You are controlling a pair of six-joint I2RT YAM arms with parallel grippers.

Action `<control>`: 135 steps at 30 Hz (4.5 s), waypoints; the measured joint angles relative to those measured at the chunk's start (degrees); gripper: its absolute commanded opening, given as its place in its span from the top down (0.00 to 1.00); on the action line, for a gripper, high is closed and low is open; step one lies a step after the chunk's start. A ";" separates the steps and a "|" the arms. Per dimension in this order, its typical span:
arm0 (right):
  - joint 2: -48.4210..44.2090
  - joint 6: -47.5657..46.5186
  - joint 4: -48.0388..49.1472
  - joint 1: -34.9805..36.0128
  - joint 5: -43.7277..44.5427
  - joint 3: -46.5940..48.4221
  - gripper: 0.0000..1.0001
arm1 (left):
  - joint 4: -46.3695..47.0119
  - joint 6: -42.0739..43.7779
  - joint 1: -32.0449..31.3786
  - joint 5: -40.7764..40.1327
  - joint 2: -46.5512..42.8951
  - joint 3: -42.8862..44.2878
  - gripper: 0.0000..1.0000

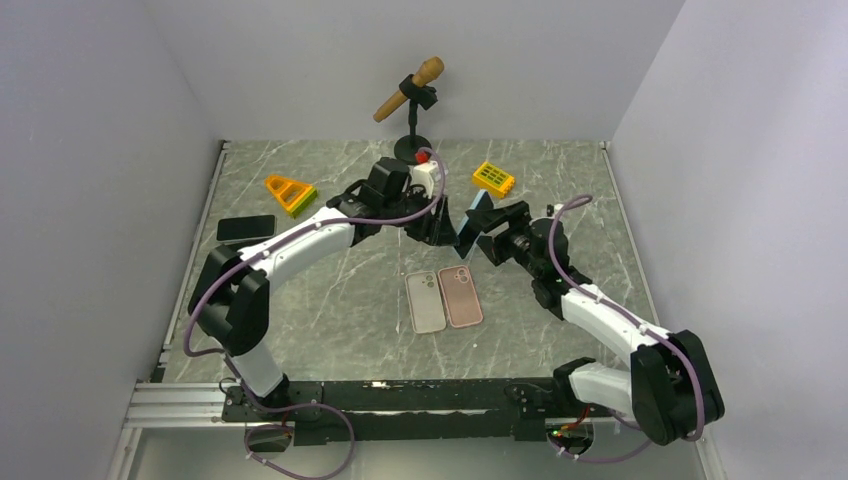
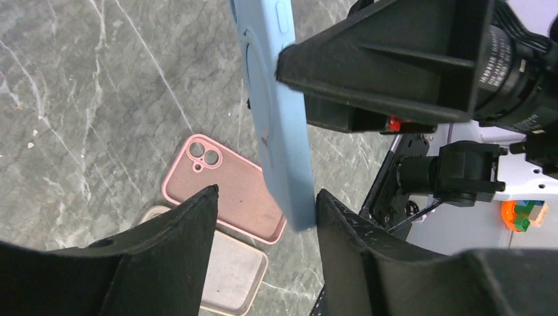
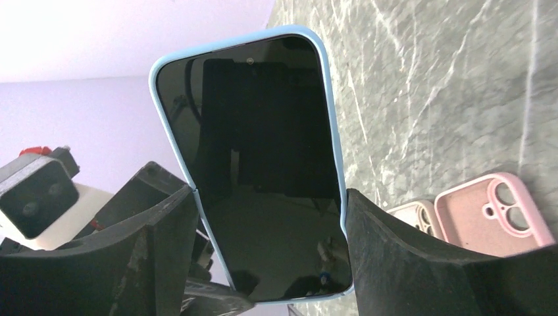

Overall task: Take the phone out of the phone case
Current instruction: Pick up the phone at the center of the board, then remove the phone case from the phone.

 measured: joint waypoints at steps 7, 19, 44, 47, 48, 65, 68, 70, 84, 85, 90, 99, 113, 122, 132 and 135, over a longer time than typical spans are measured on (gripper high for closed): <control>2.25 2.51 1.88 5.35 2.54 1.03 1.00 | -2.75 1.46 -0.81 -2.19 1.53 0.79 0.76; 0.52 -14.64 -8.15 4.70 -2.69 7.96 0.00 | 5.14 -0.96 0.24 5.11 1.53 -1.75 1.00; -6.36 -16.35 25.14 -21.46 -50.86 -1.36 0.71 | 57.27 -34.86 -0.20 30.36 5.64 -11.47 1.00; -1.88 -8.13 37.70 -21.49 -51.87 -3.91 0.95 | 57.35 -35.26 -0.20 30.21 5.64 -11.69 0.93; -0.81 -5.99 41.09 -21.49 -52.13 -4.24 1.00 | 57.35 -35.28 -0.20 30.18 5.64 -11.80 0.87; -12.28 -12.59 30.49 -21.46 -48.35 -5.42 1.00 | 40.57 -21.38 -0.61 22.56 -1.51 -12.31 0.01; -17.51 -18.32 18.69 -21.44 -45.90 -4.31 1.00 | 24.90 -13.18 -0.55 12.94 -7.06 -10.49 0.01; -20.13 -22.88 8.04 -21.42 -43.54 -1.79 1.00 | 15.47 -9.46 -0.50 4.66 -11.82 -9.29 0.01; -18.38 -21.16 5.95 -14.43 -43.12 -3.78 1.00 | 6.23 -17.90 0.04 -15.52 -47.87 -38.14 0.19; -17.70 -20.22 7.45 -12.90 -43.04 -4.33 1.00 | 6.91 -18.29 0.09 -14.34 -49.13 -39.89 0.26; -12.81 -15.96 15.80 -3.85 -42.16 -4.96 1.00 | 10.01 -17.73 0.09 -8.13 -48.11 -39.08 0.43; -5.62 -8.02 31.85 0.44 -42.16 -5.05 1.00 | 18.93 -17.99 0.09 1.49 -46.25 -40.15 0.55; -2.21 -6.12 39.43 2.51 -42.23 -5.05 1.00 | 22.67 -18.51 0.39 7.82 -44.11 -40.13 1.00; 1.18 -2.16 47.67 2.19 -48.92 -4.17 1.00 | 24.35 -14.10 2.10 24.28 -38.71 -37.73 1.00; 9.22 15.78 63.82 6.38 -51.71 1.95 1.00 | 13.40 4.52 1.66 35.58 -40.92 -28.96 1.00; 10.47 20.72 63.63 7.56 -48.96 3.34 1.00 | 11.02 8.87 2.51 38.27 -39.23 -26.32 1.00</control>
